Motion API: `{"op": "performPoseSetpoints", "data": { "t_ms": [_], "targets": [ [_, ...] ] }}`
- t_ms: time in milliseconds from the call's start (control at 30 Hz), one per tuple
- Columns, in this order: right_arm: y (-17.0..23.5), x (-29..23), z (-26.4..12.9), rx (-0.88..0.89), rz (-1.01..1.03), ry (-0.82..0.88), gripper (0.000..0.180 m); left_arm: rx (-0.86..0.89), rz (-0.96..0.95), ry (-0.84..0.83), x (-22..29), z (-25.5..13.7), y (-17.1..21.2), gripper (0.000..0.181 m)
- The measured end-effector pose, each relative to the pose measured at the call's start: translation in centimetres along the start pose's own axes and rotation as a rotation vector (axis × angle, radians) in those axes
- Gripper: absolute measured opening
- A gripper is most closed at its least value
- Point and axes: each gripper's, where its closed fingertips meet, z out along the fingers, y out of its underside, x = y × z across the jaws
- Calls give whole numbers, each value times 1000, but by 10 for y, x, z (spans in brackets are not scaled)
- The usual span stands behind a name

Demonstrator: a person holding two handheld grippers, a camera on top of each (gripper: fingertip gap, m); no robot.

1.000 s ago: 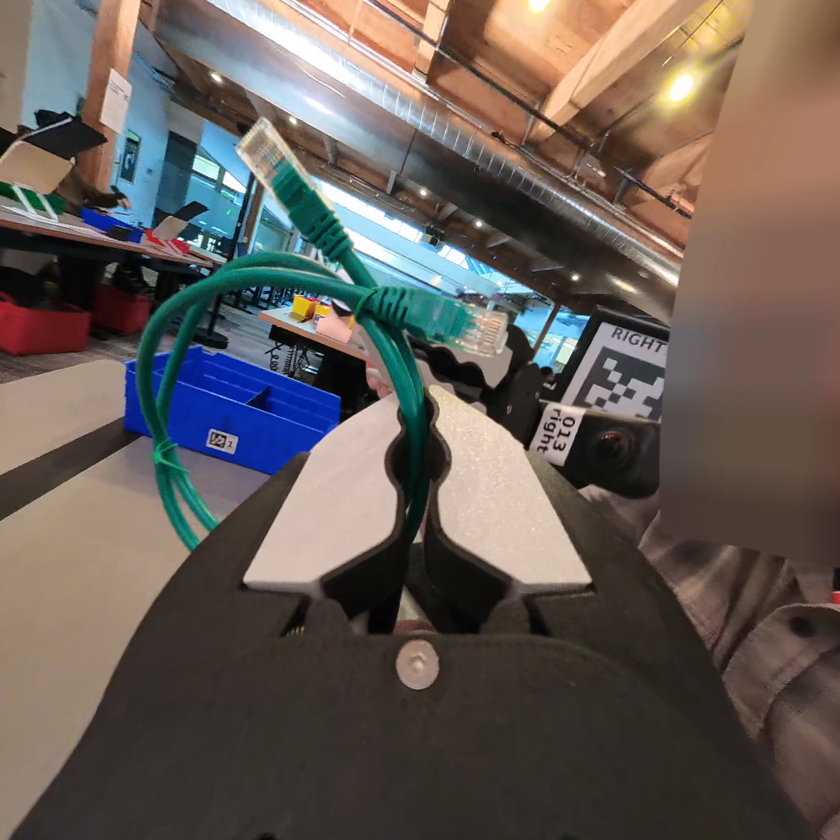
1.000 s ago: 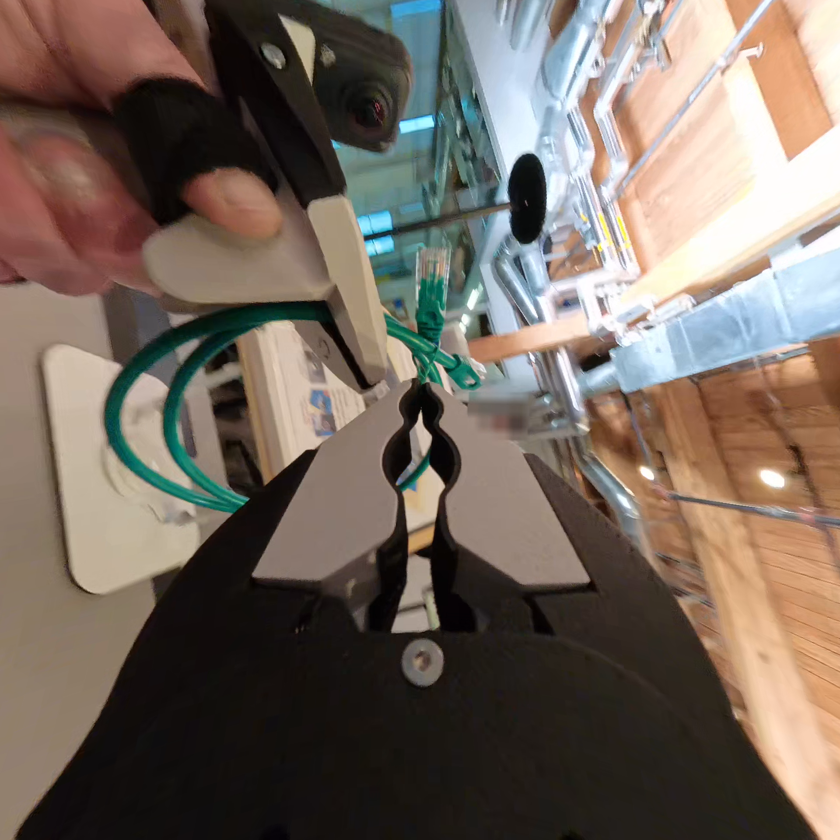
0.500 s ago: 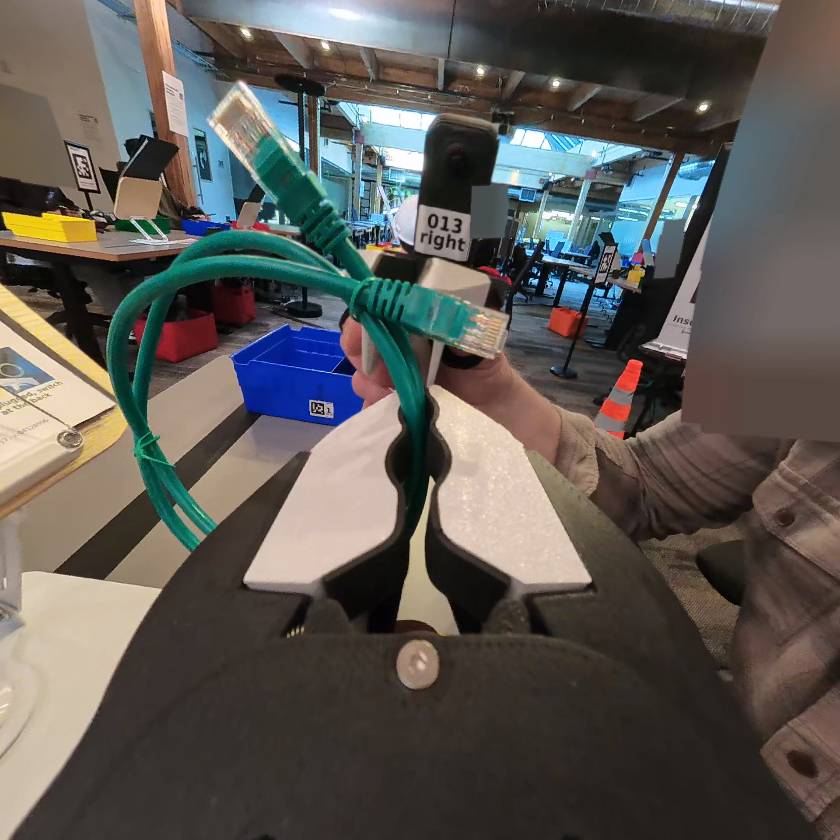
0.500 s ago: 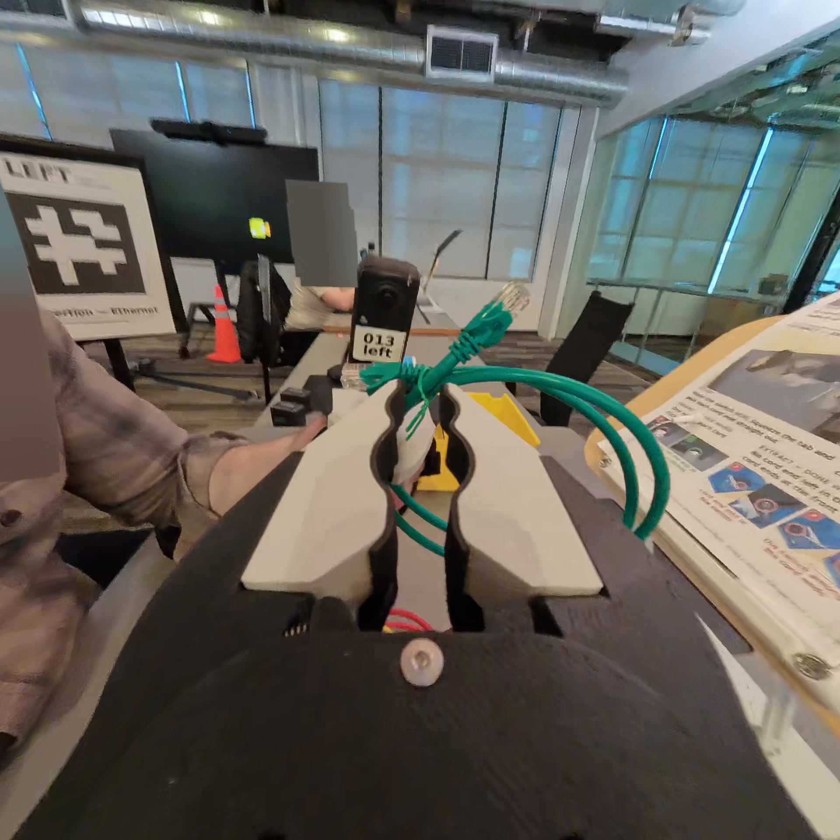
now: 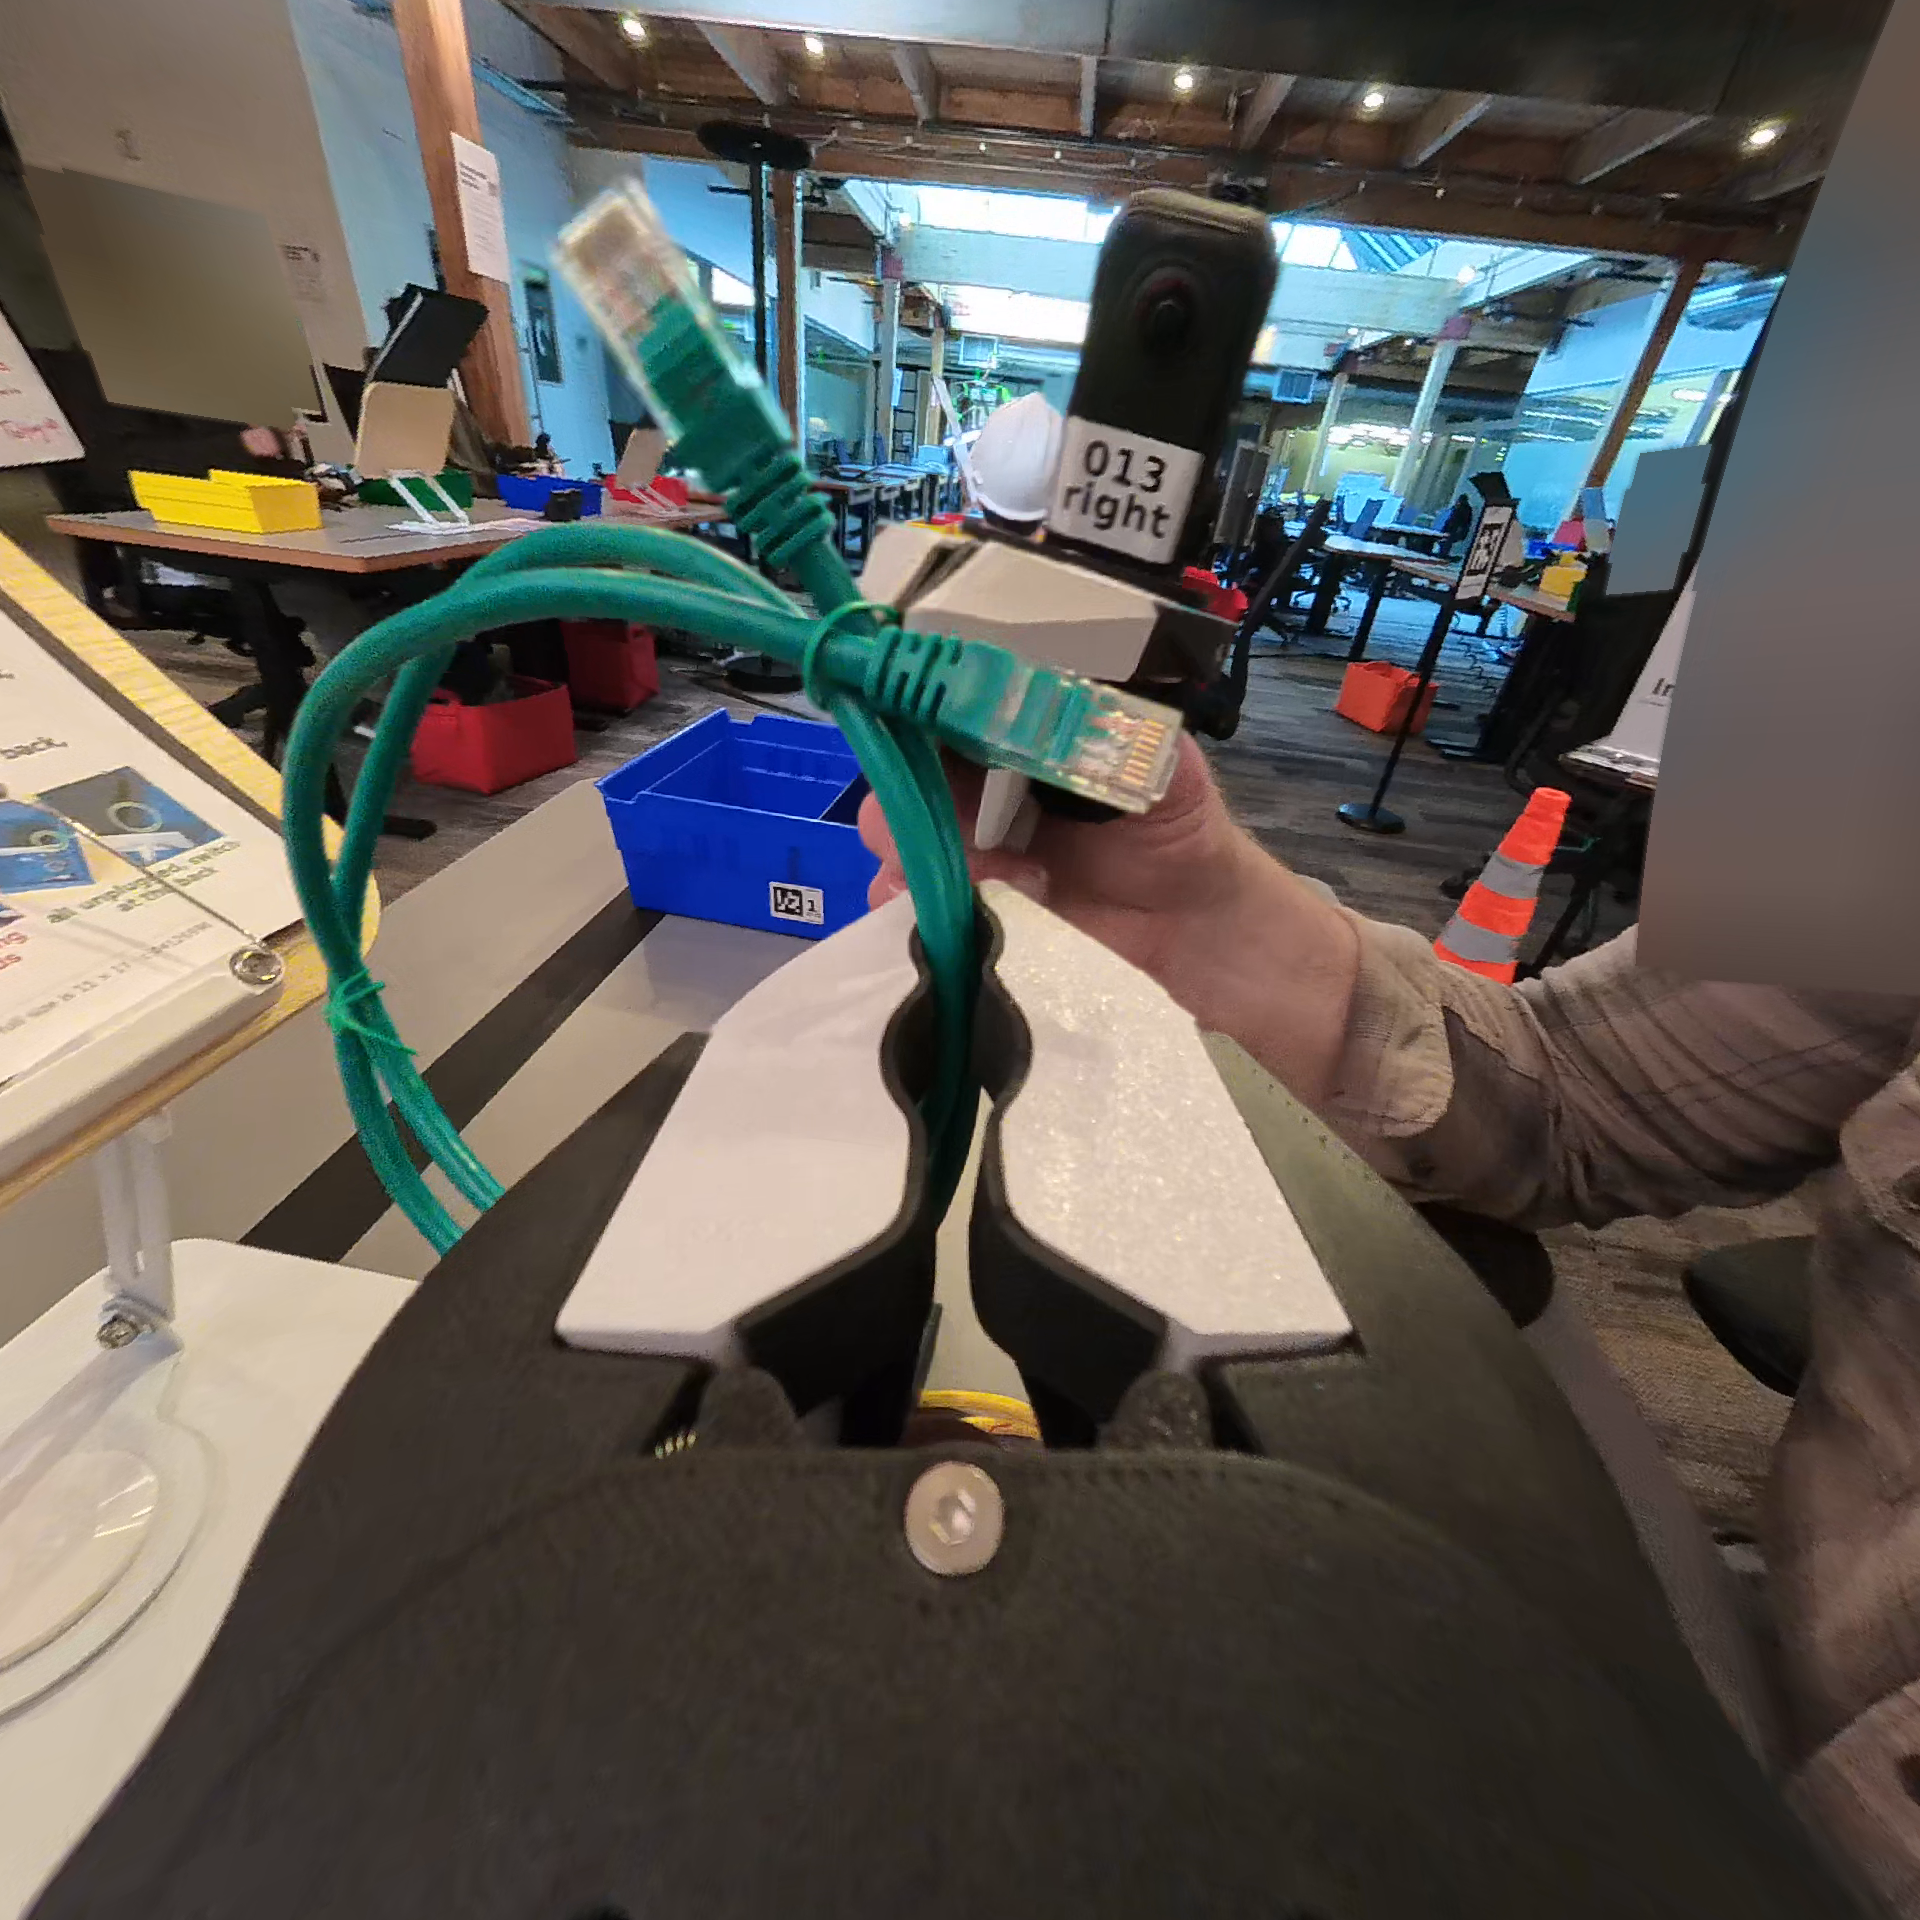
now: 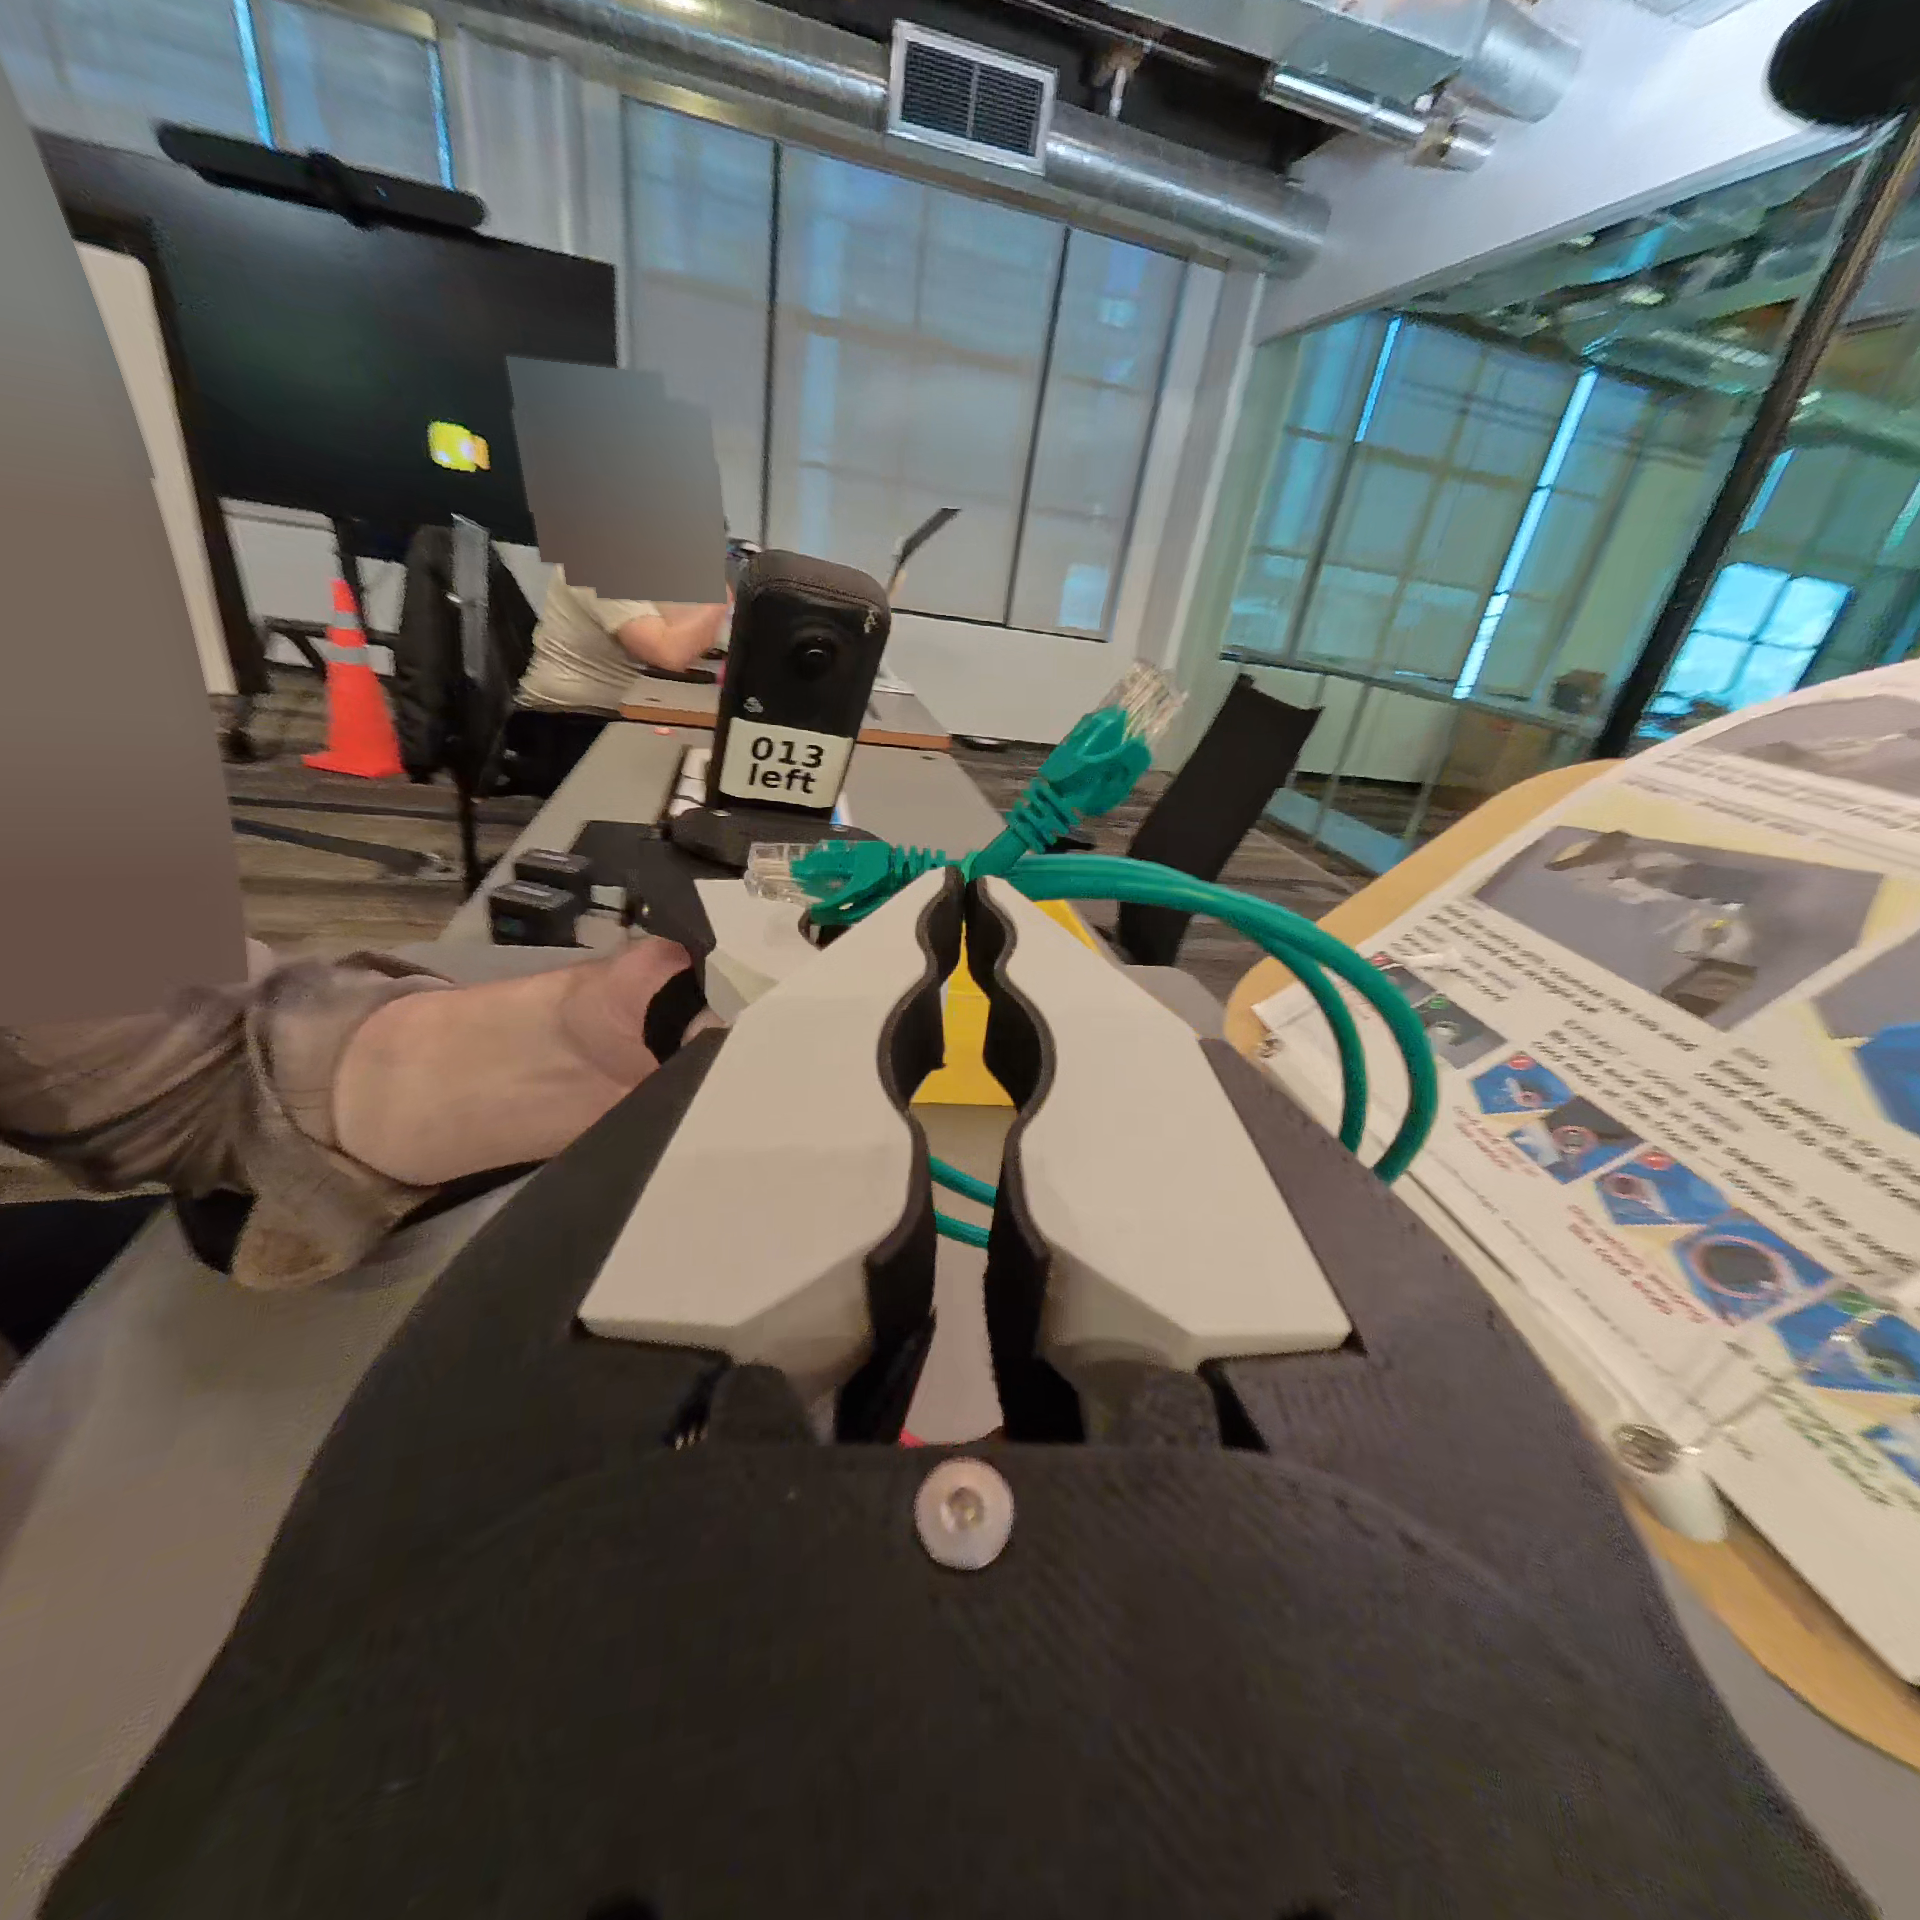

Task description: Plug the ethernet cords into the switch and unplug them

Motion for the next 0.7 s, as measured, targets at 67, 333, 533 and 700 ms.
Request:
{"op": "performPoseSetpoints", "data": {
  "t_ms": [67, 333, 533, 700],
  "targets": [
    [-3, -2, 0, -23, -34, 24, 0, -10, 19, -57, -7, 0, 2, 0],
    [-47, -25, -11, 120, 46, -67, 0, -180, 150, -248, -35, 1, 30, 0],
    [-28, -5, -52, -134, -39, -34, 0, -203, 217, -293, -50, -19, 22, 0],
    [43, 21, -102, -521, 10, 14, 0, -286, 289, -352, -62, -41, 20, 1]
  ]
}}
